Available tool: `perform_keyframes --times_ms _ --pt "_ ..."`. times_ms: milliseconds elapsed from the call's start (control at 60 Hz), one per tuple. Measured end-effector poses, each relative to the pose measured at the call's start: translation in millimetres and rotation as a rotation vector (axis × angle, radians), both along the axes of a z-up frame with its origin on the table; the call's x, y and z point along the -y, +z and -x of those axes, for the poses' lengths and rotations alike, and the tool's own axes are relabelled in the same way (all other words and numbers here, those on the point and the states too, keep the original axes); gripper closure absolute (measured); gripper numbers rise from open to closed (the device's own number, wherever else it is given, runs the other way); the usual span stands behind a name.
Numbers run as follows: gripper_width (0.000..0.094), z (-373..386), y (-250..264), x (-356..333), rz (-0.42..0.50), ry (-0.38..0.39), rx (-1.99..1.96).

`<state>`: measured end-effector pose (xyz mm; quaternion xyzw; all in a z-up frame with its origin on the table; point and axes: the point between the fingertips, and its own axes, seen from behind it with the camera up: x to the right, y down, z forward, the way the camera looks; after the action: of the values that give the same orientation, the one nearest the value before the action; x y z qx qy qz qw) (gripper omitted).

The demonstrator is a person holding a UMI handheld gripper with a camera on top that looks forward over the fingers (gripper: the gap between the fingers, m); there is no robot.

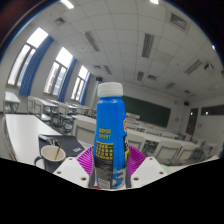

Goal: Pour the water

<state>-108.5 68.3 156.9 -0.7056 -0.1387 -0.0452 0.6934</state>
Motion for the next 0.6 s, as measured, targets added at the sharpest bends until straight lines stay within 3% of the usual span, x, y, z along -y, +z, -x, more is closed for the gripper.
perform_keyframes --times_ms 50,100,150,333,600 --pt "0.053 5 -23 -8 0.085 0.063 -0.154" --pt "0.0531 -4 -48 -6 0.133 0.055 -0.204" --pt "0.0529 -9 -61 -14 0.145 0.024 -0.204" --pt "0.0528 -9 -99 -23 0.202 0.046 -0.272" --pt "0.0492 -24 -95 -6 0.239 0.038 -0.213"
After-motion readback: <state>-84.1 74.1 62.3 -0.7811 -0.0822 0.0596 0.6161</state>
